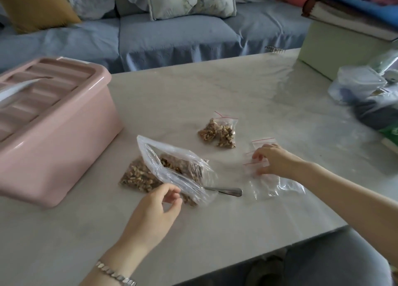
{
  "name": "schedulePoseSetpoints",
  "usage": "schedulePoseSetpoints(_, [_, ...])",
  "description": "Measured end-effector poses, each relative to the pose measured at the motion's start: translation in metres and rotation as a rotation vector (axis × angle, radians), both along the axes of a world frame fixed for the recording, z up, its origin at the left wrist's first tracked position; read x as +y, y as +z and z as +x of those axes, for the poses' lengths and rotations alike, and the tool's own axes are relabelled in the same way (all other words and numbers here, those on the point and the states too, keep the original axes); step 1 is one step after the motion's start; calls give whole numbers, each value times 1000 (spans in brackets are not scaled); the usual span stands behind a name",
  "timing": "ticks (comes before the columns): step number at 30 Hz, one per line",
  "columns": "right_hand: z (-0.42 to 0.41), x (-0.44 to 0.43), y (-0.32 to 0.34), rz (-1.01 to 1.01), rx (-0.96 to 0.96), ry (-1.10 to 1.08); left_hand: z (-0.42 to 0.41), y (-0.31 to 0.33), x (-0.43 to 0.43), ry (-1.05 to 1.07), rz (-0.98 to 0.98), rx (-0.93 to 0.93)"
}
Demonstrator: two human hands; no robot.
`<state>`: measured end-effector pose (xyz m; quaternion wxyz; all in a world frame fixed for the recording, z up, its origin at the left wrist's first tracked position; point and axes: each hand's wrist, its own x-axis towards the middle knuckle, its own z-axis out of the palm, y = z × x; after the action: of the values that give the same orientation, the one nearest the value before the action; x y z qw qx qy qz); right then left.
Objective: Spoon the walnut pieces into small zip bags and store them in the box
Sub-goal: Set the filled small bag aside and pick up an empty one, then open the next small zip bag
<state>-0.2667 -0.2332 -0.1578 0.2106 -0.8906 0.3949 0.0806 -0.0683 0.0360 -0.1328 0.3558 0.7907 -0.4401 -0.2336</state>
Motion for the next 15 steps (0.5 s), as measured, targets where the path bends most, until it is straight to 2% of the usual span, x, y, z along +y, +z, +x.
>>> schedulePoseSetpoints(5, [8, 1, 5, 105, 36, -30, -1, 4, 2, -5, 4, -17])
schedulePoseSetpoints(10, [11, 7, 11, -47, 109, 73, -8, 8, 3, -15, 16, -8])
schedulePoseSetpoints(12, [7, 19, 24, -112, 31, 114, -10, 13, 5, -22, -1, -6])
schedulePoseSetpoints(15, [3, 49, 54, -65, -247, 45, -13, 22, 4, -17, -49, 32])
